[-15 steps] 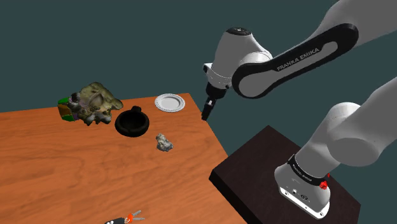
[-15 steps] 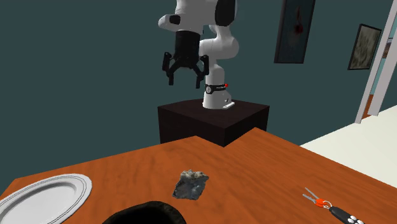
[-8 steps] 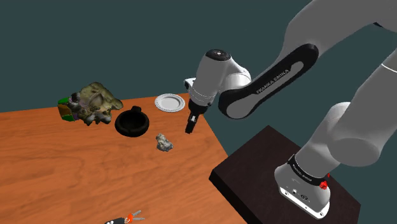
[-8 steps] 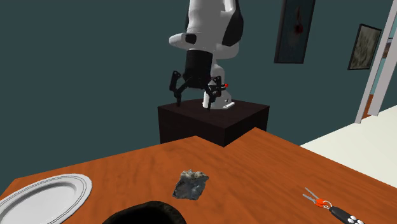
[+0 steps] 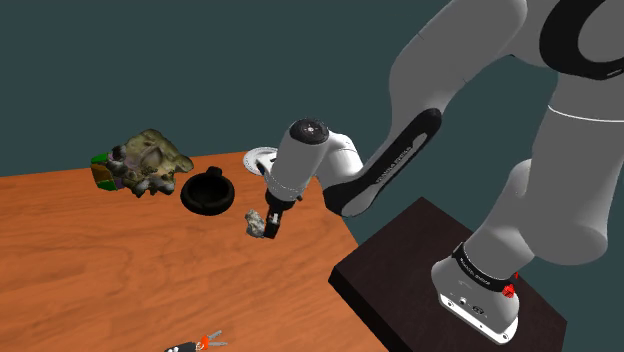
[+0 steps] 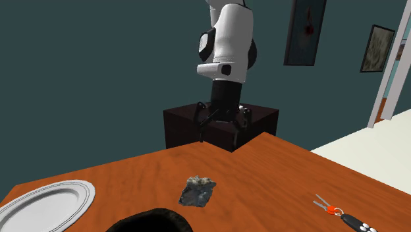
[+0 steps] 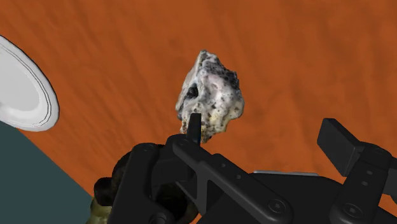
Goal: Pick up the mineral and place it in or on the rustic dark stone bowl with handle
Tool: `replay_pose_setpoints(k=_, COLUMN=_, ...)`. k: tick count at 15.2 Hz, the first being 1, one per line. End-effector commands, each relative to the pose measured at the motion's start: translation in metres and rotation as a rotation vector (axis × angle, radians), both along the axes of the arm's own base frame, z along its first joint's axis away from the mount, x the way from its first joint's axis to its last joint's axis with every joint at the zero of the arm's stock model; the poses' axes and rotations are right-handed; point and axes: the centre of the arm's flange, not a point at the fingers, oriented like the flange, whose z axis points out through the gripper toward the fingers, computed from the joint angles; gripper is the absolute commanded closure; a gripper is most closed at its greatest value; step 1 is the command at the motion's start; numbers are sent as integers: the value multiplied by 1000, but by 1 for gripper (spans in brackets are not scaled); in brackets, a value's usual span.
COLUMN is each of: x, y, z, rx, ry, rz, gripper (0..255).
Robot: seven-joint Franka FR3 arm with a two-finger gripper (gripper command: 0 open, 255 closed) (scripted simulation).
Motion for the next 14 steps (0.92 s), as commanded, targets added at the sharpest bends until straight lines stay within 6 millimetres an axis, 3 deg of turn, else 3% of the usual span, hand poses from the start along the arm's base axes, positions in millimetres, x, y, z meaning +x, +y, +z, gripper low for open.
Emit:
replay_pose_setpoints(k=1, x=-2, y=20, z=-18, rx=0, ry=-16, rz=44, gripper=0)
replay_pose_setpoints(k=4, x=-3, y=41, z=-37, rx=1, ry=-33, rz=88, gripper=0)
replay_pose_setpoints(k=11, x=7, y=43, z=-76, rx=1, ry=-33, rz=88, gripper=0)
replay_pose_setpoints(k=14, x=7, y=43, z=-76, rx=1, ry=-33, rz=88, gripper=0)
